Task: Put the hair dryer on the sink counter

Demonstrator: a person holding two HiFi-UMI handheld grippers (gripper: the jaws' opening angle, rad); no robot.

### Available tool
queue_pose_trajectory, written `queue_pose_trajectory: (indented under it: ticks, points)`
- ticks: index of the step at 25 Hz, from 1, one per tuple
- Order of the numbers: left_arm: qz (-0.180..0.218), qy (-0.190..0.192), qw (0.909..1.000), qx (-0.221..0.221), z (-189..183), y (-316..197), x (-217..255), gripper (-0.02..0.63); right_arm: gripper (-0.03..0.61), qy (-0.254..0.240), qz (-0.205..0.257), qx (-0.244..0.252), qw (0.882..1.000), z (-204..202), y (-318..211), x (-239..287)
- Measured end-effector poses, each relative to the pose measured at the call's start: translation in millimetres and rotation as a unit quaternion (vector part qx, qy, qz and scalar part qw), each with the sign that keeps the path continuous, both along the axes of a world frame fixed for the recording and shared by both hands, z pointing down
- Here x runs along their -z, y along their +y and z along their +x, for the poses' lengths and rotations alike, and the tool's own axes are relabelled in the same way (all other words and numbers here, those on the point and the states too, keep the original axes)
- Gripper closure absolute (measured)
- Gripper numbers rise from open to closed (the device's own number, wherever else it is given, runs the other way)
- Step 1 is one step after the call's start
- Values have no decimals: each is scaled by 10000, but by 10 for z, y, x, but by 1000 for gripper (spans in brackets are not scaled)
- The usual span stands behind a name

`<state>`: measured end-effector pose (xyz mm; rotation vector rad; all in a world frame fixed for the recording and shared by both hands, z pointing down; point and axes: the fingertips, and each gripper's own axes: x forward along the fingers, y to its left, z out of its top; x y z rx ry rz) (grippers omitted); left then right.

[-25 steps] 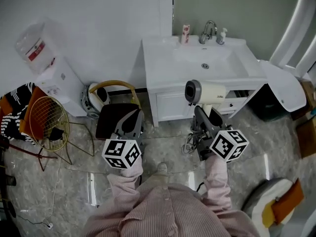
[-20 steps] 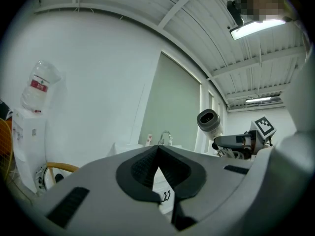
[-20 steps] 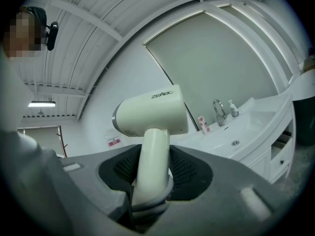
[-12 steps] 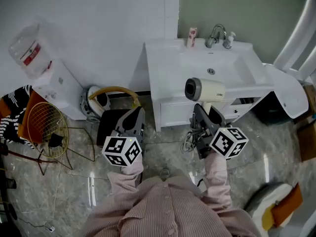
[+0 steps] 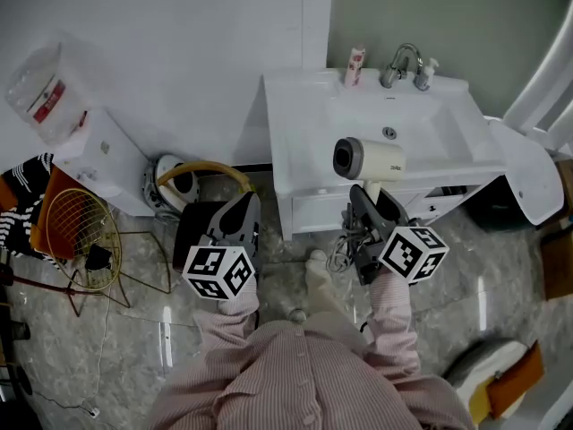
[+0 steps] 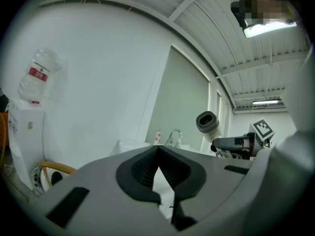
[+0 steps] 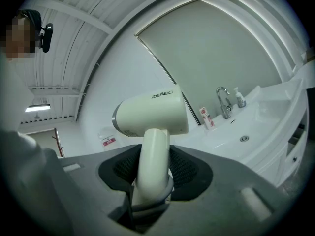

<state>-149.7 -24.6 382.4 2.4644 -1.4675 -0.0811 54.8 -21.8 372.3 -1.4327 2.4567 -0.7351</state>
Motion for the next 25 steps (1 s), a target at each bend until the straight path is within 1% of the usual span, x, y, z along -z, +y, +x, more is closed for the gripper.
queue_pose_trajectory:
  ticks: [7,15,20,25]
  points:
    - [-80,3,9998,160,62,-662,-61,617,414,3,-42,203,9998,49,-731,-39]
    - [-298,55,9986,430,161,-1447,-143,617,414,53,-174,429,9989,136,-1649,-62]
    - [-461,83,9974,548,244,-1862,-228,617,414,110,-355,604,9975,153,-2127,-168]
    - [-607,104,9963,597,377,-2184,-367,616,414,61,-514,694,9962,223,-2527,-314]
